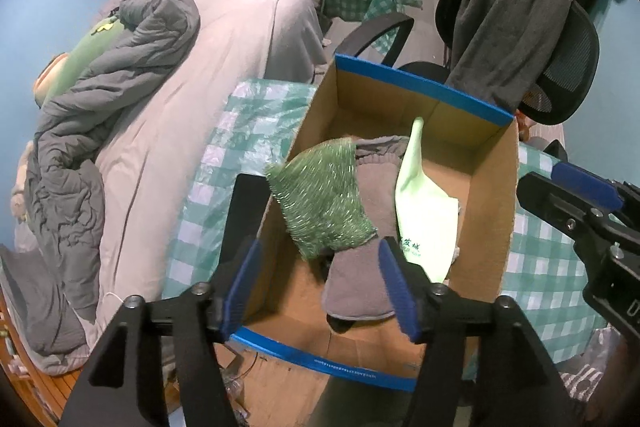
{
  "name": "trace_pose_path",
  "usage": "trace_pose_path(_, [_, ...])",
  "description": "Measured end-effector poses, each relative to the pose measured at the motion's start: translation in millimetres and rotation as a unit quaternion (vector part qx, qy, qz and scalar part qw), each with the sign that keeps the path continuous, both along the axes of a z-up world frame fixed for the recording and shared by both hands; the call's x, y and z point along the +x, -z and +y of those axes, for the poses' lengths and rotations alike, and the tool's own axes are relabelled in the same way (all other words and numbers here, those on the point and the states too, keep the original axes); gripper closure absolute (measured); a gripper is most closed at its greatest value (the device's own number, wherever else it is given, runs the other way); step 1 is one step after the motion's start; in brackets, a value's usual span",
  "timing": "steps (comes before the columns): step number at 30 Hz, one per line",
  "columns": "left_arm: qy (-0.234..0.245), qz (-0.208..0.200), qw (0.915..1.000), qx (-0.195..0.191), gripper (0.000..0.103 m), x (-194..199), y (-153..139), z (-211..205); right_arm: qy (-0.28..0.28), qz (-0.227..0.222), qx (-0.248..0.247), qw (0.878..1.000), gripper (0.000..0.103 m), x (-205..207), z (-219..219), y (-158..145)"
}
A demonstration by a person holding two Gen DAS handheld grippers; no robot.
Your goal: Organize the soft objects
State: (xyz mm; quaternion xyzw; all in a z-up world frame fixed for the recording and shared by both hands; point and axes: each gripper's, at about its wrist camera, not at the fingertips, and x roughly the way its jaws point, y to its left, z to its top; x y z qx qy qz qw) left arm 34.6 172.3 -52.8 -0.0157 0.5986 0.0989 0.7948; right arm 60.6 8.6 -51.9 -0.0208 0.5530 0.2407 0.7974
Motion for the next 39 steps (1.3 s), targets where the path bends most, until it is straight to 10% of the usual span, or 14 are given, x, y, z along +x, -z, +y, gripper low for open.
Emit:
trace_pose_path(19, [0.024, -0.028, 0.9993, 0.011, 0.018, -24.7, -42.0, -29.9, 0.027, -0.047, -0.032, 0.998, 0.042, -31.2, -44.7, -29.4])
trace_pose_path(39, [0.023, -0.031, 0.9991, 0.016, 0.018, -36.3, -53.8, -50.4, 0.044, -0.061, -0.038, 0.996, 0.041, -49.7, -75.6, -43.3])
